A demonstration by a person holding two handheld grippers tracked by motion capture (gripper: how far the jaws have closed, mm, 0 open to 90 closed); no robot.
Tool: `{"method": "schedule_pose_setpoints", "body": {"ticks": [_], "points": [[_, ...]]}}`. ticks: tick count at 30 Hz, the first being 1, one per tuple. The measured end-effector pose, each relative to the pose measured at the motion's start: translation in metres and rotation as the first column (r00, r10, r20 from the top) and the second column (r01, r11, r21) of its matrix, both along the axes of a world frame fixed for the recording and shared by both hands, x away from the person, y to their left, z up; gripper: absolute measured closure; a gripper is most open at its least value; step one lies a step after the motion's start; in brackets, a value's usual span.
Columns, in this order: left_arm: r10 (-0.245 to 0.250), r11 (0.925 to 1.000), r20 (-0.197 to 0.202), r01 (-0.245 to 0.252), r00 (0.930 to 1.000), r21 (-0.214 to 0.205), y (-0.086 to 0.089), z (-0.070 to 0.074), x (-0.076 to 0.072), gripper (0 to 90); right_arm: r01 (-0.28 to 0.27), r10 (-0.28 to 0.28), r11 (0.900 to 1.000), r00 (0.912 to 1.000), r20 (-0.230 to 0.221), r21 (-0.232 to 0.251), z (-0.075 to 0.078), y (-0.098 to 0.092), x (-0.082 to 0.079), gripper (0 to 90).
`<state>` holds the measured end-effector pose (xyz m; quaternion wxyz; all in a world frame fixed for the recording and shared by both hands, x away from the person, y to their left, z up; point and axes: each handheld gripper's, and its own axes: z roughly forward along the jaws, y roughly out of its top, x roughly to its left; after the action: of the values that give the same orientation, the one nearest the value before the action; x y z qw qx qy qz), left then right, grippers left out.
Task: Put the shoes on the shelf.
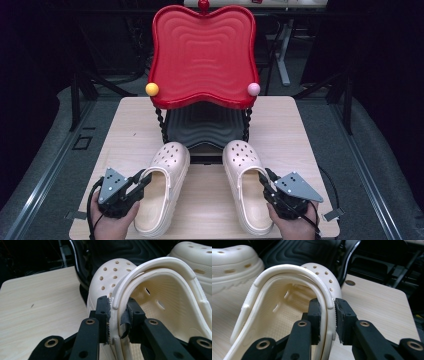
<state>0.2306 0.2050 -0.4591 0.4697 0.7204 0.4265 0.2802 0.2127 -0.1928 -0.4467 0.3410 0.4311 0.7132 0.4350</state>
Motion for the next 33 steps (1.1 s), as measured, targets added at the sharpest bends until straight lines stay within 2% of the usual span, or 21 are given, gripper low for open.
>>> {"method": "schedule_pose_setpoints", "body": {"ticks": [7,12,18,26,33], "points": [[-0.025,0.9996,0.014,0.025,0.9996,0.013,-0.018,0.004,0.015,75.3,-0.026,0.026,0.9995,0.9997,0.001,0.016,0.003,0.017,0.018,74.9],[-0.018,0.9996,0.031,0.017,0.9994,0.025,-0.028,0.007,0.027,75.3,-0.028,0.028,0.9994,0.9996,0.009,0.019,0.007,0.026,0.031,74.9],[-0.004,1.0000,0.039,0.004,0.9992,0.005,-0.034,0.011,0.039,75.4,-0.024,0.024,0.9995,0.9996,0.012,0.021,0.010,0.033,0.046,74.9],[0.003,0.9997,0.058,-0.004,0.9983,0.025,-0.042,0.017,0.049,75.3,-0.027,0.027,0.9991,0.9996,0.006,0.031,0.012,0.041,0.058,74.9],[0.006,0.9990,0.058,-0.008,0.9983,0.044,-0.045,0.018,0.055,75.3,-0.014,0.014,0.9989,0.9999,0.011,0.045,0.012,0.044,0.062,74.9]]}}
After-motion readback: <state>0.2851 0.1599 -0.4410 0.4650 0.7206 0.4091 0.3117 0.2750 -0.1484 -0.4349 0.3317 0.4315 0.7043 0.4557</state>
